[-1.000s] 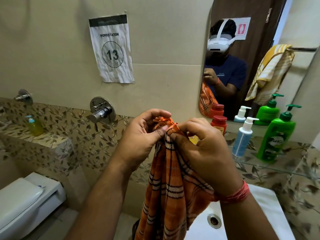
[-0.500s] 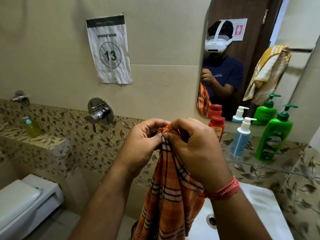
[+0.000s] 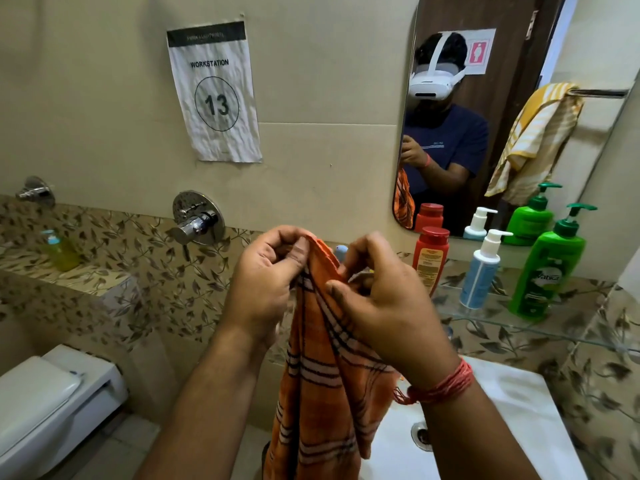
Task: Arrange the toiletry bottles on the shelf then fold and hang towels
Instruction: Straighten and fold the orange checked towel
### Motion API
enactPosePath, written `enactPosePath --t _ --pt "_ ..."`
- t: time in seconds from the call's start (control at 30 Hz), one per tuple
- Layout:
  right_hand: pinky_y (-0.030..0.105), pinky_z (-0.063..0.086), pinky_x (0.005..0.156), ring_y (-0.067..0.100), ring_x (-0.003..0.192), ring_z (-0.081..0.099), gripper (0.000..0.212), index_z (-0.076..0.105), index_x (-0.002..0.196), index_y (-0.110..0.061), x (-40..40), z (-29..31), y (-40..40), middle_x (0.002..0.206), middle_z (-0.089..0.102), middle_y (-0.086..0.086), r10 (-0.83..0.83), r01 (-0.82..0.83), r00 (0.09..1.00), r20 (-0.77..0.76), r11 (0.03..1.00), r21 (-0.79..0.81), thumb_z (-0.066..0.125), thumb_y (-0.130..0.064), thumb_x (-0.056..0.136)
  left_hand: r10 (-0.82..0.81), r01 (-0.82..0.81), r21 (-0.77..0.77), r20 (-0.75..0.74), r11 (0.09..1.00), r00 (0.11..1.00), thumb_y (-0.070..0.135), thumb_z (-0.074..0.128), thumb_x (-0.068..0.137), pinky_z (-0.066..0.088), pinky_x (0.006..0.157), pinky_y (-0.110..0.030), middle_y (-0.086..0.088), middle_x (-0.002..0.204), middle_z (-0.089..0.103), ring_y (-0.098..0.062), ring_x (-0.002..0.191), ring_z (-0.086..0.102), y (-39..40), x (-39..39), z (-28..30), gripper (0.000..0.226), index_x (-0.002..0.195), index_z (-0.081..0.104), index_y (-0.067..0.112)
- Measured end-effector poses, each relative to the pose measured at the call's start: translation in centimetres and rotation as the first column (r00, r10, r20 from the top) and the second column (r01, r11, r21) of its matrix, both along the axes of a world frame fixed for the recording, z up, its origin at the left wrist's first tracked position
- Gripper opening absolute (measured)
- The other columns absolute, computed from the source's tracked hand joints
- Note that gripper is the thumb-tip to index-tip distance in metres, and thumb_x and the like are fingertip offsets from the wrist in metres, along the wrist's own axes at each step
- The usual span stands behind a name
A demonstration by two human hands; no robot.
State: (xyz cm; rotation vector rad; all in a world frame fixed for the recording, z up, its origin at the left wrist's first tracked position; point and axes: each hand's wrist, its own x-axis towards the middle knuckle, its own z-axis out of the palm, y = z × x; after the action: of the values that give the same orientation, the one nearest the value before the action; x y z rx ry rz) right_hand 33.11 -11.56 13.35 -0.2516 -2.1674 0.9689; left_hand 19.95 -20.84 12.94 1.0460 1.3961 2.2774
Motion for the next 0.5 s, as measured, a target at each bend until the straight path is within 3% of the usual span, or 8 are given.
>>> enactPosePath --t 0.07,0.2,0.4,0.5 --pt "0.03 0.059 0.062 0.009 0.074 0.066 0.025 0.051 0.099 -0.026 0.4 -0.9 0.4 0.085 0.065 -0.005 0.071 -0.07 0.994 0.079 0.997 -0.025 0.073 -0.022 0.088 0.022 -0.024 0.066 0.033 0.998 0.999 0.013 0.059 0.093 0.059 0.063 -0.024 -0.005 0.078 0.075 -0.014 0.069 0.069 0.0 -0.3 0.8 0.012 0.087 0.068 0.016" --pt "0.023 0.055 0.07 0.001 0.086 0.063 0.018 0.057 0.107 -0.027 0.5 -2.9 0.6 0.095 0.065 -0.014 0.17 -0.197 0.956 0.241 0.976 0.094 0.068 -0.031 0.093 0.037 -0.048 0.159 0.07 0.986 0.997 0.007 0.053 0.098 0.057 0.056 -0.022 -0.004 0.074 0.076 -0.01 0.062 0.07 -0.3 -1.2 2.5 0.012 0.091 0.062 0.011" --pt "0.029 0.056 0.075 0.001 0.087 0.065 0.008 0.064 0.102 -0.029 0.1 -4.2 1.2 0.094 0.068 -0.017 0.229 -0.284 0.904 0.361 0.953 0.105 0.063 -0.035 0.096 0.062 -0.07 0.172 0.054 0.983 0.997 0.003 0.052 0.101 0.056 0.055 -0.021 -0.001 0.073 0.076 -0.008 0.061 0.068 -0.1 -2.2 3.8 0.019 0.091 0.063 0.014" --pt "0.031 0.056 0.081 -0.001 0.092 0.064 0.014 0.065 0.106 -0.03 0.4 -4.2 1.8 0.1 0.069 -0.017 0.273 -0.373 0.817 0.508 0.922 0.104 0.063 -0.039 0.096 0.088 -0.099 0.184 0.068 0.978 0.994 -0.001 0.05 0.1 0.053 0.051 -0.02 0.0 0.073 0.075 -0.007 0.056 0.064 -0.2 -2.9 4.0 0.023 0.092 0.064 0.015"
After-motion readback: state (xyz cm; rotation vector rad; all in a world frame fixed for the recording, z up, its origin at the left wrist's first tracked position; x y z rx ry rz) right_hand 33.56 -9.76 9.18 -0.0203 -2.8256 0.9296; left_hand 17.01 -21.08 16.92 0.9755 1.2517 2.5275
